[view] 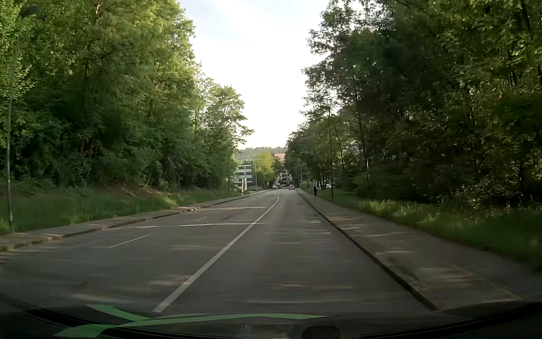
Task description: Follow the waypoints while adhering to traffic rules and regulations
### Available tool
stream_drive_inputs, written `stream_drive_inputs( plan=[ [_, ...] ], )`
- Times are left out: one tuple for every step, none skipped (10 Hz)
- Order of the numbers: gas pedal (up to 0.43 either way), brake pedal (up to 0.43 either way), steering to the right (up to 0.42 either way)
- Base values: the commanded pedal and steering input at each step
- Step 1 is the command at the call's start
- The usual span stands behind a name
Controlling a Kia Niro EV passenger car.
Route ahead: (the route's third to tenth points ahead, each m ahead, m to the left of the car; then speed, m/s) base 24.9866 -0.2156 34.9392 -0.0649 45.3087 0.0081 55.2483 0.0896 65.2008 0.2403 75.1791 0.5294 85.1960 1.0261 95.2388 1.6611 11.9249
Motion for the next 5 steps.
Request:
stream_drive_inputs(
  plan=[
    [0.0,0.043,-0.004],
    [0.0,0.024,-0.003],
    [0.0,0.018,-0.003],
    [0.0,0.018,-0.003],
    [0.0,0.024,-0.003]
  ],
)
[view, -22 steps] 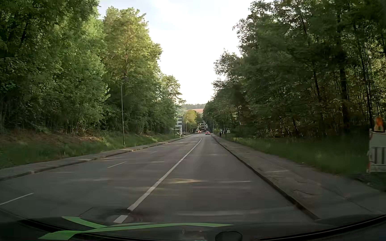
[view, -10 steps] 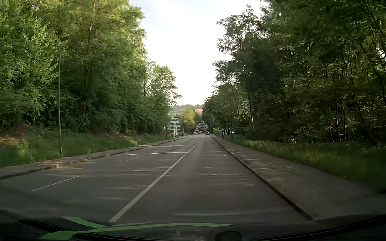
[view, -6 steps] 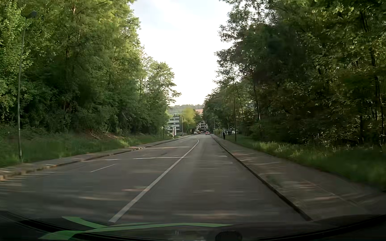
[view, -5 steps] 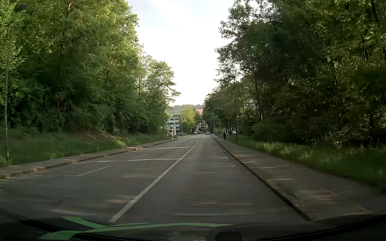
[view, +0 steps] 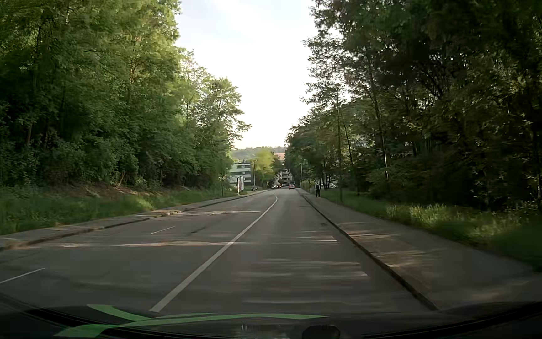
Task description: Follow the waypoints while adhering to traffic rules and regulations
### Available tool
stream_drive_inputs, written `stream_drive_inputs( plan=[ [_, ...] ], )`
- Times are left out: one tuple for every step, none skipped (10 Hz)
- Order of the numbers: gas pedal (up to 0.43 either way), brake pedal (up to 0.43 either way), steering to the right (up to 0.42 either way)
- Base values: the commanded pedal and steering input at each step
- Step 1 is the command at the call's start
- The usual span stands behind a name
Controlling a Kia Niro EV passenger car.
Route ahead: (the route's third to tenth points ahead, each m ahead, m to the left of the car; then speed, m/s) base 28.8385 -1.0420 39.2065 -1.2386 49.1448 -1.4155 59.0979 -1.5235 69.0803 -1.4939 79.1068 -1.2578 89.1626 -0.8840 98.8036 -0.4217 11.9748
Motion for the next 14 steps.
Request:
stream_drive_inputs(
  plan=[
    [0.0,0.03,-0.004],
    [0.0,0.037,-0.004],
    [0.0,0.043,-0.004],
    [0.0,0.043,-0.004],
    [0.0,0.049,-0.005],
    [0.0,0.049,-0.005],
    [0.0,0.049,-0.005],
    [0.0,0.055,-0.005],
    [0.0,0.055,-0.005],
    [0.0,0.055,-0.005],
    [0.0,0.061,-0.005],
    [0.0,0.067,-0.004],
    [0.0,0.073,-0.004],
    [0.0,0.073,-0.003]
  ],
)
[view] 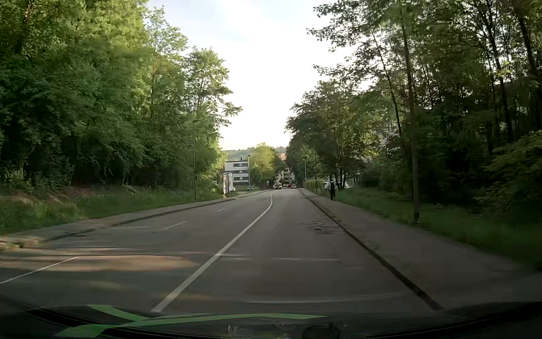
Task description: Follow the waypoints while adhering to traffic rules and regulations
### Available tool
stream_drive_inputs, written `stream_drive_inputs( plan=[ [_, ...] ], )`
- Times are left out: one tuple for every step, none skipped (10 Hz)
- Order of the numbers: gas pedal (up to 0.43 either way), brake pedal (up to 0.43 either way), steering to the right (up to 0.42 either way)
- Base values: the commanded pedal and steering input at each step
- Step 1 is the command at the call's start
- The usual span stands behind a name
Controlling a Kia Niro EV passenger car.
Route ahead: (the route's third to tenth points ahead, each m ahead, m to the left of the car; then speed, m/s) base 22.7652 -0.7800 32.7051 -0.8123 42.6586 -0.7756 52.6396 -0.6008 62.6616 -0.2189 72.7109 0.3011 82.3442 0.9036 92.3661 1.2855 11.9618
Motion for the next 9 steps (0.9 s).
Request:
stream_drive_inputs(
  plan=[
    [0.0,0.073,-0.003],
    [0.0,0.073,-0.003],
    [0.0,0.073,-0.003],
    [0.0,0.079,-0.003],
    [0.0,0.079,-0.003],
    [0.0,0.079,-0.003],
    [0.0,0.073,-0.003],
    [0.0,0.079,-0.003],
    [0.0,0.079,-0.003]
  ],
)
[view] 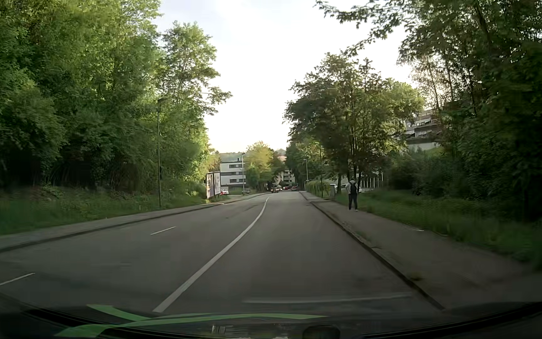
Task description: Follow the waypoints while adhering to traffic rules and regulations
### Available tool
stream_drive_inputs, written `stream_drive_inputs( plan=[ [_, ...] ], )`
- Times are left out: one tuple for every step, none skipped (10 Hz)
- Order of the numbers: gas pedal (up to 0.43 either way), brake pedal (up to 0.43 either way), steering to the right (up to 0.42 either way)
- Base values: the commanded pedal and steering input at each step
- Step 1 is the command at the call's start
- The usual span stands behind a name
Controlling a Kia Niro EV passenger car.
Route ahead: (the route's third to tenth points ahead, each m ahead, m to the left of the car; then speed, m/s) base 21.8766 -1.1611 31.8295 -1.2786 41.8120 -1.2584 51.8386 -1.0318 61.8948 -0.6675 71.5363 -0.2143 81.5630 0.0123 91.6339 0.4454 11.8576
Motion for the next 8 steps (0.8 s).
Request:
stream_drive_inputs(
  plan=[
    [0.0,0.079,-0.003],
    [0.0,0.079,0.0],
    [0.0,0.079,0.001],
    [0.0,0.079,0.0],
    [0.0,0.085,0.0],
    [0.0,0.085,-0.002],
    [0.0,0.085,-0.003],
    [0.0,0.085,-0.004]
  ],
)
